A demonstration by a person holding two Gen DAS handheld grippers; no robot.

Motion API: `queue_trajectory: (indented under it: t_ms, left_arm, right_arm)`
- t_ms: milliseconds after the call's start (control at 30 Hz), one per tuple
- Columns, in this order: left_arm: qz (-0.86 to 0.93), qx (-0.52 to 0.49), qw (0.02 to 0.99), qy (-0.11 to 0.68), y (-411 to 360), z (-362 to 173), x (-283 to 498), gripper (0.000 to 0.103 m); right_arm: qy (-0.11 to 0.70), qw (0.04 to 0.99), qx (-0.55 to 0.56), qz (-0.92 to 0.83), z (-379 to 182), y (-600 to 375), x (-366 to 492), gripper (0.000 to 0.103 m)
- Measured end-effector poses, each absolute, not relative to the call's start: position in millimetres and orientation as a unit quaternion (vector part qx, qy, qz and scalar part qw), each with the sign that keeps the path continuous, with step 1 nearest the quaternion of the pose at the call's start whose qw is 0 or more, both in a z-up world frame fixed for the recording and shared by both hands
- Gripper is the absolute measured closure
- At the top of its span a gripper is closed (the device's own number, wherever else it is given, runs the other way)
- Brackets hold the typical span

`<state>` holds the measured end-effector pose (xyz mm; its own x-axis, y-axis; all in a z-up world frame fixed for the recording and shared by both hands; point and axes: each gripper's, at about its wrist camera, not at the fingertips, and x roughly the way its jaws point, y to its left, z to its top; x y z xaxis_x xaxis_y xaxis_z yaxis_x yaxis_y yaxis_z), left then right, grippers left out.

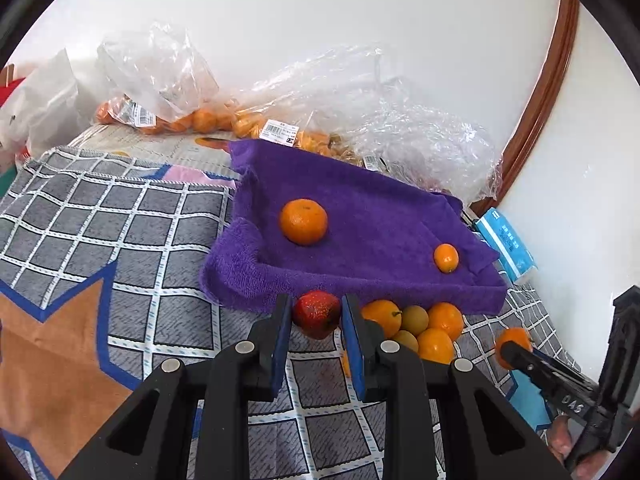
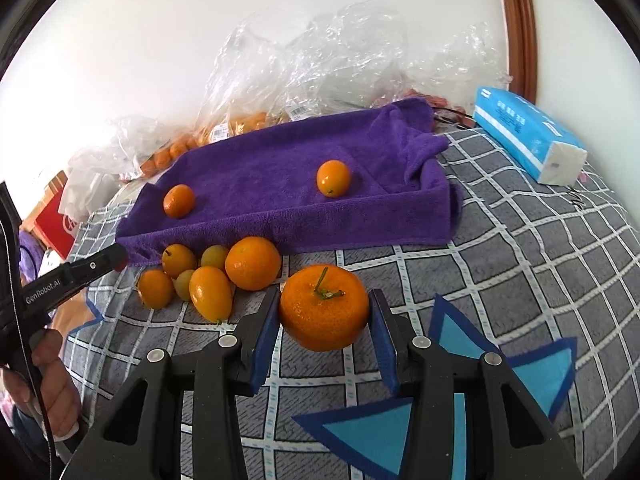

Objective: Organize fruits

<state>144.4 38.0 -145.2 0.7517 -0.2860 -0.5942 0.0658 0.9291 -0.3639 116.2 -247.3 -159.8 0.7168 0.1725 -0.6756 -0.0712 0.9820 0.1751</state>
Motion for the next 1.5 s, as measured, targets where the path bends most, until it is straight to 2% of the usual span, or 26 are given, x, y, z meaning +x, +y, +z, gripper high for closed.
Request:
queue_trajectory:
  t_ms: [333, 700, 1500]
  left_arm:
    - [-0.104, -0.187, 0.922, 0.322, 49.6, -122.1, 130.8, 0.079]
    - [-0.071, -0.163, 0.934, 0.311, 61.7, -90.8, 115.2, 0.079]
    - [-0.086, -0.164, 0.934, 0.304, 64.4, -73.5, 112.4, 0.079]
  right_arm:
    - [0.351, 0.933, 0.072, 0.042, -128.9, -249.7, 108.3, 0.06]
    - [0.329, 0.942, 0.059, 0.046, -105.4, -237.6, 105.6, 0.06]
    - [0.298, 0.952, 0.063, 0.037, -76.8, -234.0, 103.4, 0.06]
